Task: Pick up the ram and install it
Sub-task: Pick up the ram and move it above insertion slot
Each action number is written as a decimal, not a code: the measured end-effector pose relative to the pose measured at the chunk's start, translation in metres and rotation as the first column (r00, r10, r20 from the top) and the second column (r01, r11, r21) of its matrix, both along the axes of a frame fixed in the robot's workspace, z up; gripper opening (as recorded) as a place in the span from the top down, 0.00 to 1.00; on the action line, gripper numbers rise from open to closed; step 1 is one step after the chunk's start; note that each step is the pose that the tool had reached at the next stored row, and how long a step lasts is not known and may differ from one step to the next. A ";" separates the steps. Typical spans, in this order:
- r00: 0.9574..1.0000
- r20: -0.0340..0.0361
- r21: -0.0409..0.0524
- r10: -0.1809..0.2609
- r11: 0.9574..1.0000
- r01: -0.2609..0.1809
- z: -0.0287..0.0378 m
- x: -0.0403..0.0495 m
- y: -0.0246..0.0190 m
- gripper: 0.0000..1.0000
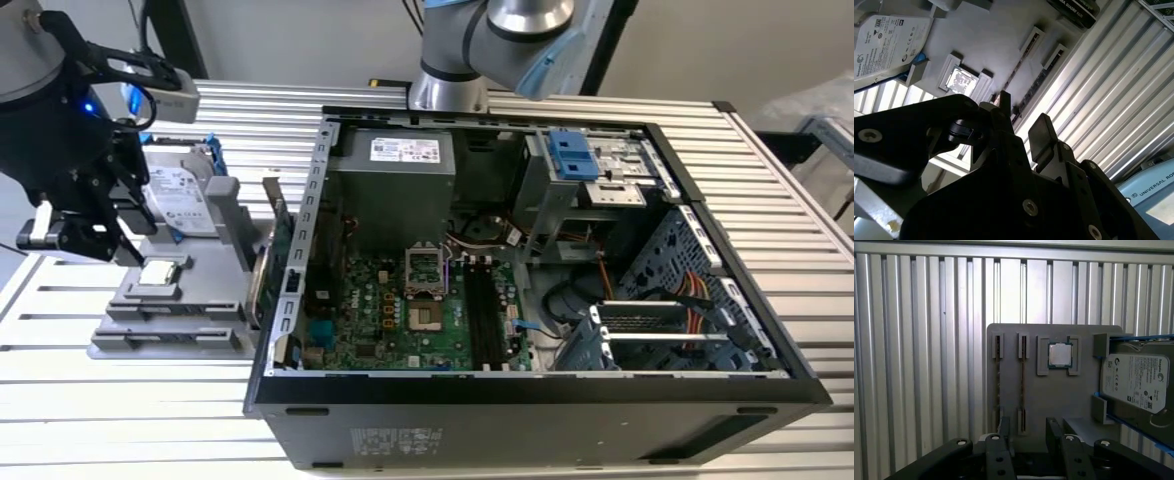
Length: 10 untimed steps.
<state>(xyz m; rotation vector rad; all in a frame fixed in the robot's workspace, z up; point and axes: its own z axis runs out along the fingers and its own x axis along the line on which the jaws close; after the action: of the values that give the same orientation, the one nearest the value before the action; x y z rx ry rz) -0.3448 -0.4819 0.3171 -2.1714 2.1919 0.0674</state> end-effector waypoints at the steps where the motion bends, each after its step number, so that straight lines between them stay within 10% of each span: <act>1: 1.000 0.000 0.000 0.000 1.000 0.000 -0.0001 0.0000 0.0000 0.00; 10: 1.000 0.000 -0.002 0.000 1.000 0.000 -0.0010 0.0001 0.0004 0.00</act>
<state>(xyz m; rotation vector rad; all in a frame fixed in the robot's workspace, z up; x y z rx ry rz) -0.3447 -0.4816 0.3161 -2.1724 2.1929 0.0647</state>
